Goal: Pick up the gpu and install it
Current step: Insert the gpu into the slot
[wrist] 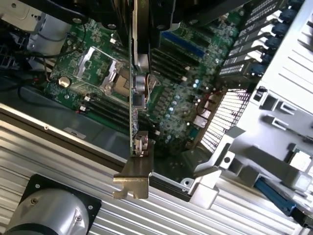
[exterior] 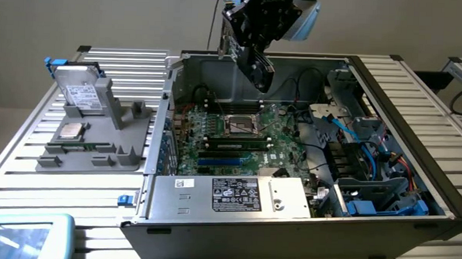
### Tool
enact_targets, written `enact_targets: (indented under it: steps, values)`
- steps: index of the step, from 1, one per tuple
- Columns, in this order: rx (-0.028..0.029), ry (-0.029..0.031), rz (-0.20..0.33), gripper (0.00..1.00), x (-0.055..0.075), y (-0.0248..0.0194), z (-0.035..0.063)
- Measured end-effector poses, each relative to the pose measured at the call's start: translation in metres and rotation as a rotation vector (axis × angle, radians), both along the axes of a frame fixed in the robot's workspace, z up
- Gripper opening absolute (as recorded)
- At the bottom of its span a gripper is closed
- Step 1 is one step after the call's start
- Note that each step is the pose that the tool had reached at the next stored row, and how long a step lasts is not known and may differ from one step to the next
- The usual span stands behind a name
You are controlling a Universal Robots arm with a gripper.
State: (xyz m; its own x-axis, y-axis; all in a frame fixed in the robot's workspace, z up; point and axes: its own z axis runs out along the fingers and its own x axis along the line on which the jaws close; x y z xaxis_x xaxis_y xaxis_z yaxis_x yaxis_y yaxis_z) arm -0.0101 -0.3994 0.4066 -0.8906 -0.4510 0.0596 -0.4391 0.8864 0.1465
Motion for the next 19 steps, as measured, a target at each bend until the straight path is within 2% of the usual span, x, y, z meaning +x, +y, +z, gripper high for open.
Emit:
enact_targets:
  steps: [12,16,19]
  values:
    - [-0.0001,-0.0021,0.218,0.27,0.0,0.0,0.0]
    - [0.0015,-0.0076,0.292,0.27,0.0,-0.0001,0.0]
    - [0.0074,-0.0132,0.34,0.27,0.0,0.0,0.0]
